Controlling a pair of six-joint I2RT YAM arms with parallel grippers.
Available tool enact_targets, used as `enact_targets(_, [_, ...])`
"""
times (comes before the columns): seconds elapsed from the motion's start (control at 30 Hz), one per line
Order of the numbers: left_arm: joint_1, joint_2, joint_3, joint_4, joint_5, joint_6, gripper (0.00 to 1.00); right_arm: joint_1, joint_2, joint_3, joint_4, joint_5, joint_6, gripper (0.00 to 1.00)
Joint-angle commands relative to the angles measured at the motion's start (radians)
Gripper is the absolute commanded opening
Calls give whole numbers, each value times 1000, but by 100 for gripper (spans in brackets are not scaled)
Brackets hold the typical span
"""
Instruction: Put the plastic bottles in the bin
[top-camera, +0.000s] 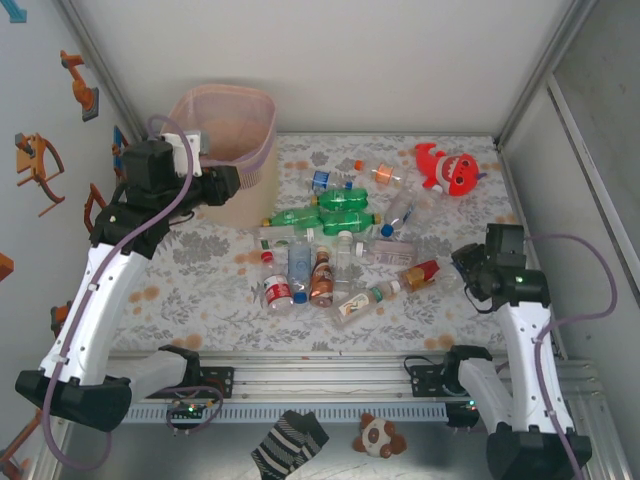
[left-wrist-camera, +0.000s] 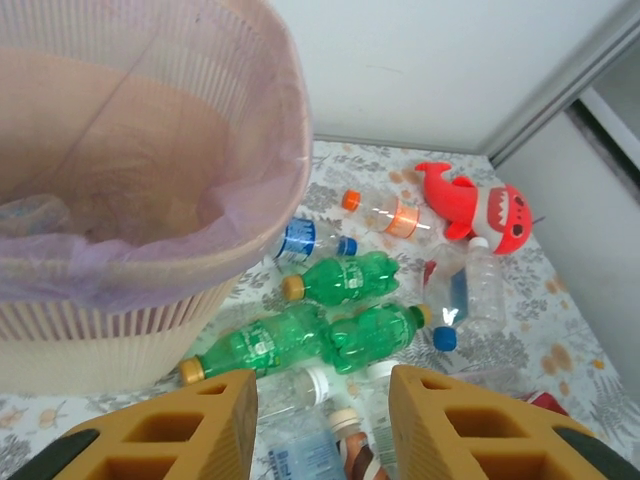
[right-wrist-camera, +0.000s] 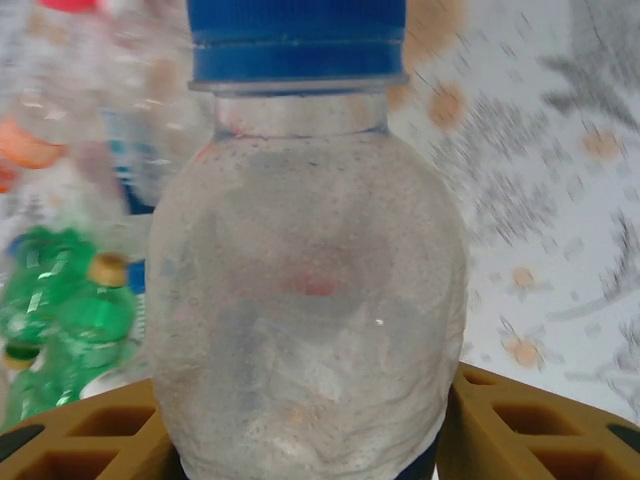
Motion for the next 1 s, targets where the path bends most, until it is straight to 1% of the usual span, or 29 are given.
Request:
enact_targets(0.0, [-6,5,-15,100,89,-11,40,3,-37,58,109,-34,-227,54])
enact_targets(0.07, [-7,4,-23,146,132,-15,40,3,-52,77,184,-123,-314,54])
enact_targets(0.2, [-15,15,-30,220,205,-22,42,3,-58,100,314,-292,-421,54])
enact_targets(0.27, [-26,23,-29,254,257,-11,44,3,-61,97,410,-401,-466,54])
enact_targets(0.47, [-75,31,-29,349,359,18,45,4,-58,99,671,-630,-493,53])
enact_targets(0.53, [-91,28,-33,390,392,23,46,6,-50,110,735,-677,-490,53])
enact_targets(0.67, [-128,21,-31,470,436,21,50,12,-16,163,764,-798,-541,51])
enact_targets(0.8, [-185,24,-13,514,475,55,53,30,-4,183,802,-904,-606,52])
enact_targets(0.87, [-222,34,9,512,481,78,54,54,-2,186,819,-941,-645,52])
enact_targets(0.97, [-277,60,49,493,499,110,57,115,5,201,801,-964,-717,52])
